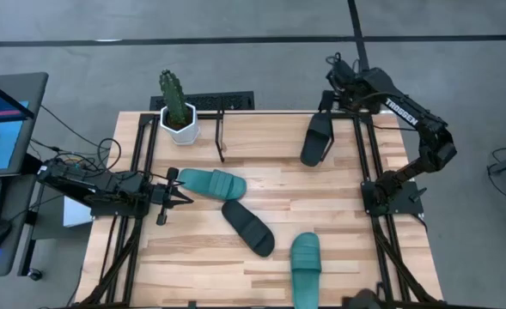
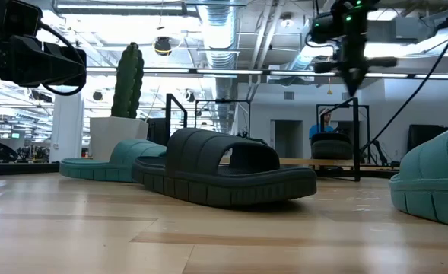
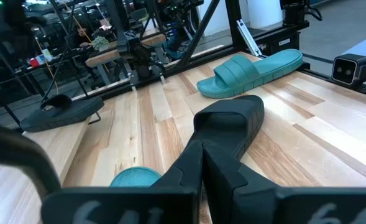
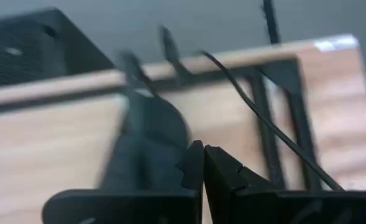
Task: Pick and place slides into the shelf
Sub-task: Put the right black slide on the shelf
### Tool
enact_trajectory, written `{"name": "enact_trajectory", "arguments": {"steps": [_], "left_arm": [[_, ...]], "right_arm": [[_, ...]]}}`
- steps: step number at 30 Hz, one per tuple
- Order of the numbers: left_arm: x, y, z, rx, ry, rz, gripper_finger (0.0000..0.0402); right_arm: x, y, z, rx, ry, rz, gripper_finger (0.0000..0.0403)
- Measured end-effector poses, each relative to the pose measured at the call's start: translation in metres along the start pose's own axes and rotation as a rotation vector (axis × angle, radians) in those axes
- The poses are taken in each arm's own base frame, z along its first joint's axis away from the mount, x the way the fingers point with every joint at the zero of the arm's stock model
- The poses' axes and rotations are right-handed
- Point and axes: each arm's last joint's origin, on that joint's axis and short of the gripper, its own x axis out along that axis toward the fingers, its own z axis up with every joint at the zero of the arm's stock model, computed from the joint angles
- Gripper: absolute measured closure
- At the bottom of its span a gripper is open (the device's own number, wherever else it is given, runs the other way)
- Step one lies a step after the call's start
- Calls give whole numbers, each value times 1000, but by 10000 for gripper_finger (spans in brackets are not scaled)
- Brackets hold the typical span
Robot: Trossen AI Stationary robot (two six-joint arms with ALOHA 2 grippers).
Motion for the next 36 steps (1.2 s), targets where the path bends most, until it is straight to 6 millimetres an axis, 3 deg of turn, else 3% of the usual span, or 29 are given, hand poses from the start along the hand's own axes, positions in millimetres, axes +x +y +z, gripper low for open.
{"name": "enact_trajectory", "arguments": {"steps": [5, 14, 16, 27, 31, 36], "left_arm": [[0, 0, 0, -1, 0, 0, 401], [0, 0, 0, 2, 0, 0, 401], [0, 0, 0, 2, 0, 0, 401], [0, 0, 0, 1, 0, 0, 401], [0, 0, 0, -1, 0, -1, 401], [0, 0, 0, 3, 0, 0, 401]], "right_arm": [[12, 14, 26, -4, -2, -11, 403], [44, -19, 71, 103, 131, -257, 403], [46, -18, 77, 113, 136, -261, 403], [78, -12, 86, 73, 192, -431, 403], [75, -18, 89, 56, 121, -507, 403], [56, -27, 92, 7, 12, -550, 403]]}}
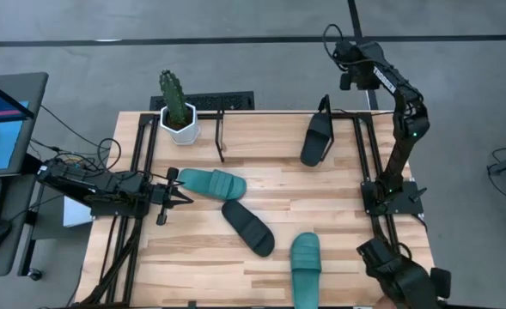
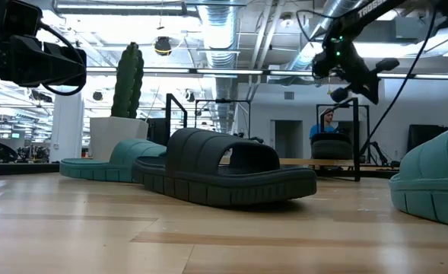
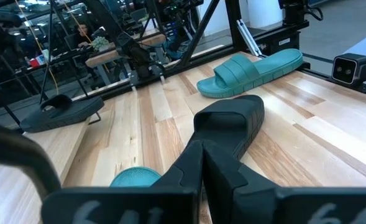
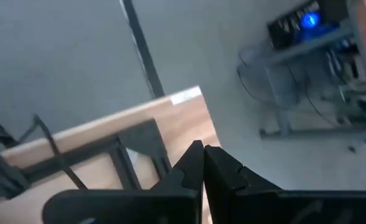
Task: Pick and place slides into the shelf
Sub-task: Put the right black slide on the shelf
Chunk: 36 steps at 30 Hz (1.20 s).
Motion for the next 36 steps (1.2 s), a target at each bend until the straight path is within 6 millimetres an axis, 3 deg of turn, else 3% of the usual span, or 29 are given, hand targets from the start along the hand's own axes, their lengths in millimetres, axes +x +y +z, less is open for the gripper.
{"name": "enact_trajectory", "arguments": {"steps": [4, 9, 13, 18, 29, 36], "left_arm": [[0, 0, 0, -3, 0, 0, 401], [0, 0, 0, -4, 0, 0, 401], [0, 0, 0, 0, 0, 0, 401], [0, 0, 0, -2, 0, 0, 401], [0, 0, 0, -3, 0, 0, 401], [0, 0, 0, -4, 0, 0, 401]], "right_arm": [[-24, -9, -1, -39, -103, 122, 403], [-67, -8, -15, -206, -209, 449, 403], [-103, -2, -43, -460, -296, 628, 403], [-134, 13, -86, -791, -360, 659, 403], [-164, 52, -183, -1210, -215, 610, 403], [-161, 96, -219, -1338, -148, 551, 403]]}}
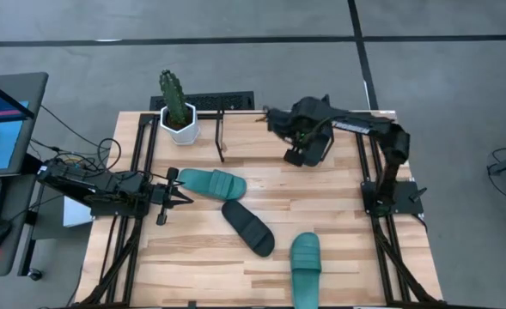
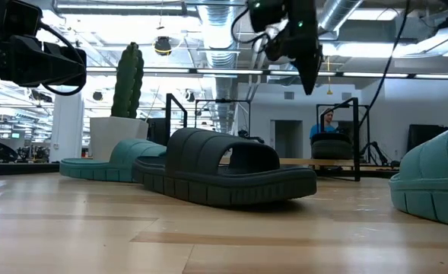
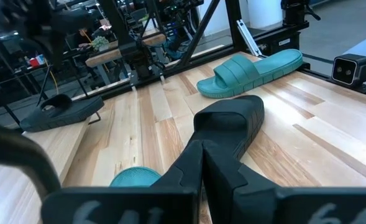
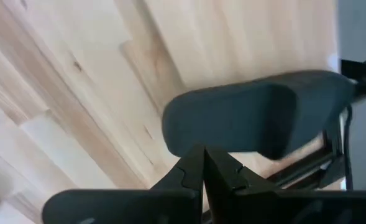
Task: Pick and place slides into the shelf
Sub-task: Put the right black slide on the shelf
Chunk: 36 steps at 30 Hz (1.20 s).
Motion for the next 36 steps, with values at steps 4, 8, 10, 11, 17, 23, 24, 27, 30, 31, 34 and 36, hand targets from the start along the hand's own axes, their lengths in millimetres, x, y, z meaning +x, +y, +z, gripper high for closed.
{"name": "enact_trajectory", "arguments": {"steps": [4, 8, 10, 11, 17, 23, 24, 27, 30, 31, 34, 36], "left_arm": [[0, 0, 0, 3, 0, 0, 401], [0, 0, 0, 1, 0, 0, 401], [0, 0, 0, 4, 0, 0, 401], [0, 0, 0, 3, 0, 0, 401], [0, 0, 0, 3, 0, 0, 401], [0, 0, 0, 4, 0, 0, 401], [0, 0, 0, 4, 0, 0, 401], [0, 0, 0, 0, 0, 0, 401], [0, 0, 0, 4, 0, 0, 401], [0, 0, 0, 4, 0, 0, 401], [0, 0, 0, 0, 0, 0, 401], [0, 0, 0, 3, 0, 0, 401]], "right_arm": [[20, 13, 14, -79, 64, -9, 403], [30, 14, 20, -119, 91, -43, 395], [31, 13, 20, -138, 91, -82, 381], [31, 13, 20, -139, 90, -92, 372], [30, 21, 19, -126, 89, -47, 311], [24, 49, 14, -193, 76, -19, 274], [23, 54, 13, -197, 73, -20, 269], [20, 70, 9, -229, 67, -4, 257], [17, 83, 5, -267, 60, -3, 248], [17, 87, 3, -278, 61, -5, 245], [18, 92, -8, -283, 62, -50, 243], [18, 90, -19, -267, 62, -98, 245]]}}
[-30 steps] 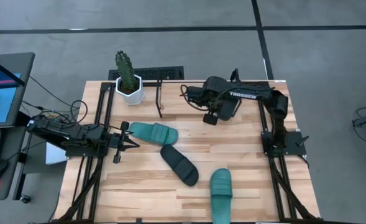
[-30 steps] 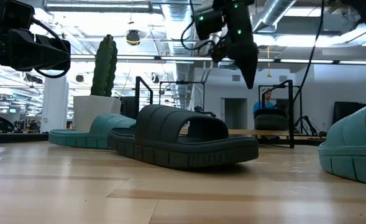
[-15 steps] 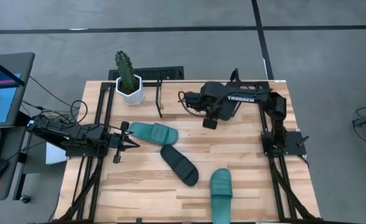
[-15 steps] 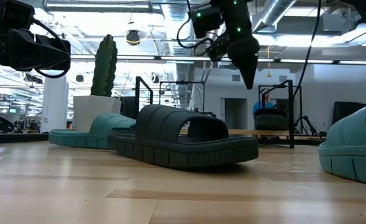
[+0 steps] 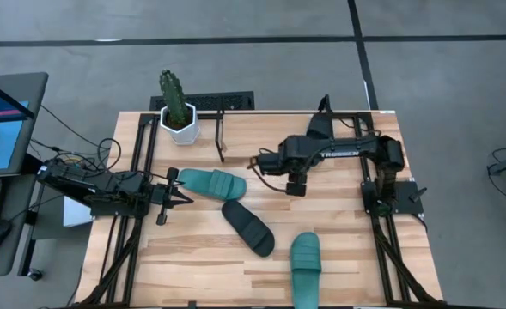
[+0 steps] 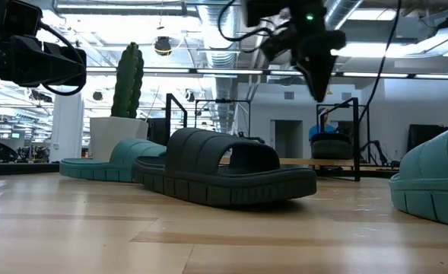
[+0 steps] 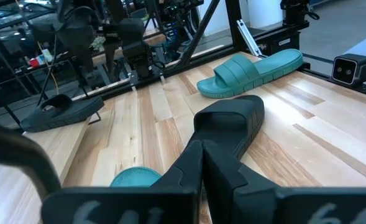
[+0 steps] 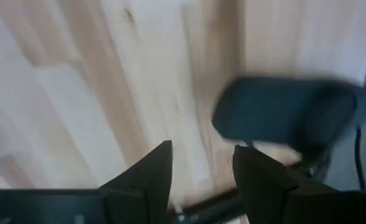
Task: Pick and place slides into the shelf
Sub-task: Put the right black slide on the shelf
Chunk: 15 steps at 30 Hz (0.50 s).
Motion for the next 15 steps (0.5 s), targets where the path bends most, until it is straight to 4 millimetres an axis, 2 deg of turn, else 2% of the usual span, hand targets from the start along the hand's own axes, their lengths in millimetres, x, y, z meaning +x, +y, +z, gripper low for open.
{"name": "enact_trajectory", "arguments": {"steps": [6, 12, 15], "left_arm": [[0, 0, 0, -1, -1, 0, 401], [0, 0, 0, -3, 0, 0, 401], [0, 0, 0, 0, 0, 0, 401]], "right_arm": [[4, -2, -53, 137, -40, -78, 263], [18, 15, -69, 168, -345, -11, 266], [32, 25, -75, 125, -351, -48, 259]]}}
